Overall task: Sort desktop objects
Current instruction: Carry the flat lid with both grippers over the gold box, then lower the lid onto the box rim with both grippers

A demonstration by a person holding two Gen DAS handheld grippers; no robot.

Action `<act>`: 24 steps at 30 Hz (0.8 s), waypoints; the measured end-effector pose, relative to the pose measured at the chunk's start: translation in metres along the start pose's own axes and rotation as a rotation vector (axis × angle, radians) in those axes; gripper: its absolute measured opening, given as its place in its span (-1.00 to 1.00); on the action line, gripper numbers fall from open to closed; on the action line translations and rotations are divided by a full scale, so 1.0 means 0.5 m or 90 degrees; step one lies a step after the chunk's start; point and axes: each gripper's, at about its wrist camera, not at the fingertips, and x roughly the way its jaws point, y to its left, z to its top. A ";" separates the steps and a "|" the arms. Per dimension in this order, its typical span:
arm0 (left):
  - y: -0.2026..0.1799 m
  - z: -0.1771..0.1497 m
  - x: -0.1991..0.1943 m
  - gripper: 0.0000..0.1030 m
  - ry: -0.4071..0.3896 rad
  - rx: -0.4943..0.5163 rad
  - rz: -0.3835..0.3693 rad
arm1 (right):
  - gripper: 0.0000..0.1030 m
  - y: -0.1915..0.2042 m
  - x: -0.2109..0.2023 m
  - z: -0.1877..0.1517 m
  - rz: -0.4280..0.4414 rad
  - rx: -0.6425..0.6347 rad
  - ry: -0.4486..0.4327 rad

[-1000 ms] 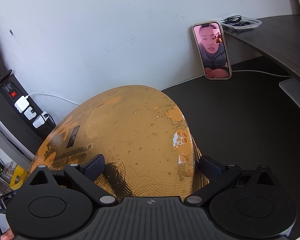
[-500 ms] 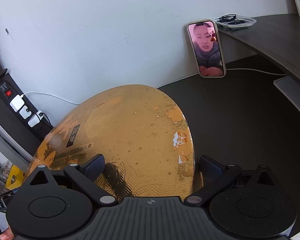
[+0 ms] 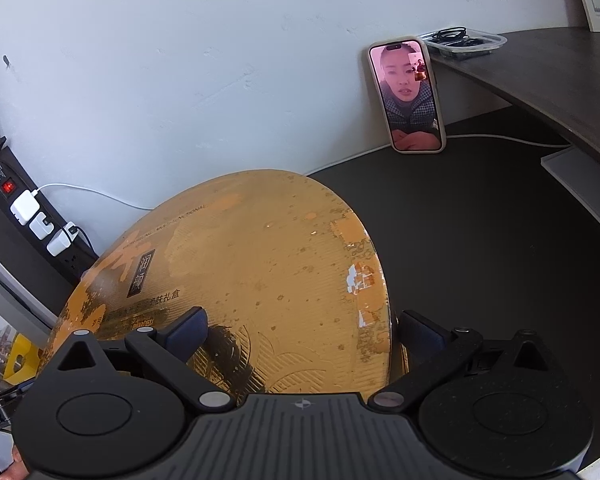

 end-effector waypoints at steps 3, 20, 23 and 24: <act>0.005 -0.003 0.005 1.00 0.005 -0.009 -0.002 | 1.00 0.004 0.000 0.000 -0.006 -0.007 -0.002; 0.009 0.024 -0.086 0.99 -0.060 -0.046 0.013 | 0.99 0.055 -0.103 0.014 0.000 -0.068 -0.082; -0.020 0.017 -0.136 0.99 -0.077 0.002 0.071 | 0.99 0.074 -0.162 0.001 0.012 -0.103 -0.113; -0.032 0.008 -0.149 0.99 -0.080 0.026 0.094 | 0.99 0.081 -0.180 -0.008 0.017 -0.120 -0.122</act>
